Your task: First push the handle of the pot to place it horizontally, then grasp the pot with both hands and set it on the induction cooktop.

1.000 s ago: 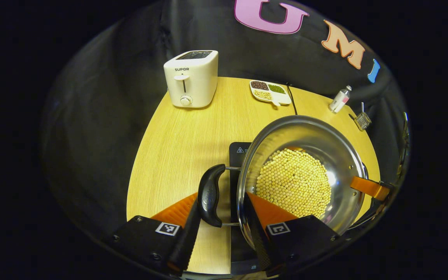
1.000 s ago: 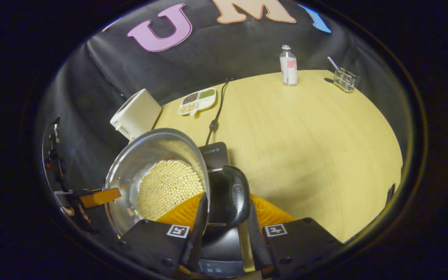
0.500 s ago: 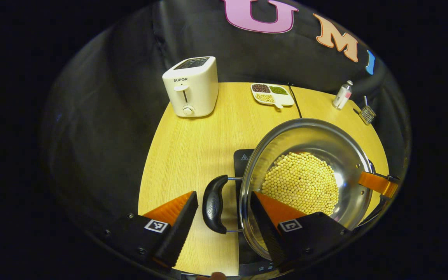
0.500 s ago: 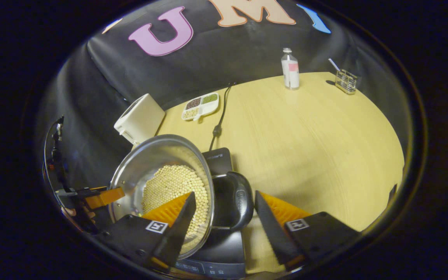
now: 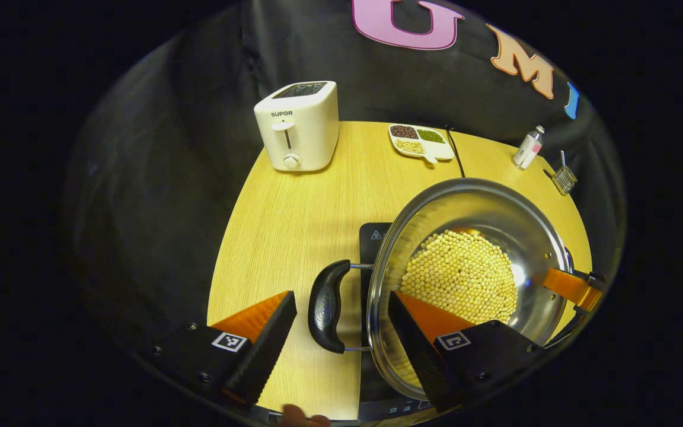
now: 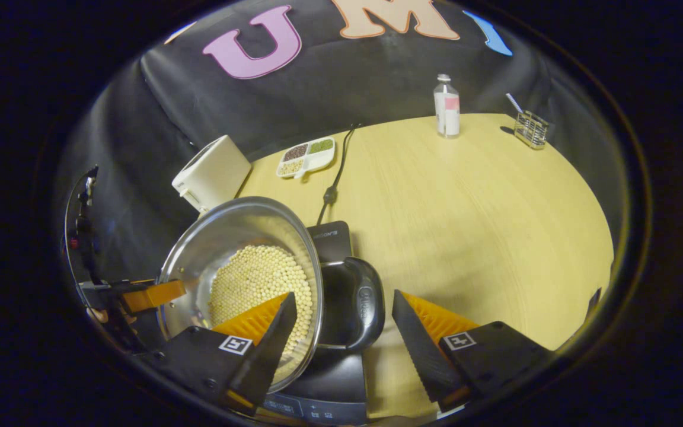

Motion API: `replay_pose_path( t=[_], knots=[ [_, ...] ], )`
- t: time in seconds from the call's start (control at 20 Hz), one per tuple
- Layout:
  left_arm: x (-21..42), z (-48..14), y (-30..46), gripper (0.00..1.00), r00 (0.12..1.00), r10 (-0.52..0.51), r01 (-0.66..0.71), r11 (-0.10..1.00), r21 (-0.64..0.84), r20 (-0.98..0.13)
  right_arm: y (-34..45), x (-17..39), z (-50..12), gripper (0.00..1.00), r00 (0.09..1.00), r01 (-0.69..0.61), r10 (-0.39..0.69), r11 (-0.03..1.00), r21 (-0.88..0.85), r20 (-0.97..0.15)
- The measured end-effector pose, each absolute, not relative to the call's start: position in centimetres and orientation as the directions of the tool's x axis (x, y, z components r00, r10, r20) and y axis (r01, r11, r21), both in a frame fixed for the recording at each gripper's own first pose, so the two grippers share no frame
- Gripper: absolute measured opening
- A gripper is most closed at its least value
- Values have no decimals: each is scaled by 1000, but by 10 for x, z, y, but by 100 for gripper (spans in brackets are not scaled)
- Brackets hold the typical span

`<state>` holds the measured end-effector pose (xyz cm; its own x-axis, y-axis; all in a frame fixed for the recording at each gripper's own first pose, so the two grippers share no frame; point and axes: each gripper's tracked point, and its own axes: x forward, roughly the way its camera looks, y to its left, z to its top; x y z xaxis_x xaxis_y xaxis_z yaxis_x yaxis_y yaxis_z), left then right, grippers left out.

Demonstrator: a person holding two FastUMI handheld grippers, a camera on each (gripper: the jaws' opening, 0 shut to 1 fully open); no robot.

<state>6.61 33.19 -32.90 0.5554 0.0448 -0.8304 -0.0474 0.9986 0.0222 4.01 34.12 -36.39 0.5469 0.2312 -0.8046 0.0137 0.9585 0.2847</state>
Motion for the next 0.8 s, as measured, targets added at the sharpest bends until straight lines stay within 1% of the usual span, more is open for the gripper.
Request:
replay_pose_path(
  t=[0.05, 0.3, 0.4, 0.45, 0.55, 0.6, 0.75, 0.8],
  knots=[
    [67, -326, 328, 100, 569, 38, -44, 999, 15, -821, 340, 40, -363, 94, 550, 10, 231, 959, 283, -802],
    [75, -312, 314, 100, 622, 40, -33, 999, 25, -782, 334, 45, -352, 93, 585, -22, 245, 958, 287, -773],
    [77, -305, 315, 100, 640, 78, -51, 997, 59, -765, 325, 50, -343, 93, 613, -23, 244, 956, 291, -751],
    [78, -300, 314, 100, 651, 91, -64, 996, 65, -754, 320, 52, -338, 100, 627, -24, 247, 954, 298, -739],
    [80, -288, 310, 100, 684, 109, -86, 994, 69, -721, 305, 59, -325, 100, 661, -29, 247, 952, 304, -708],
    [80, -281, 308, 100, 699, 121, -93, 993, 78, -705, 296, 62, -319, 92, 678, -32, 240, 954, 299, -695],
    [82, -254, 296, 99, 748, 153, -117, 988, 99, -646, 263, 71, -297, 92, 734, -49, 211, 965, 259, -646],
    [85, -241, 290, 99, 769, 159, -126, 987, 96, -620, 251, 75, -289, 100, 754, -58, 199, 969, 238, -626]
  ],
)
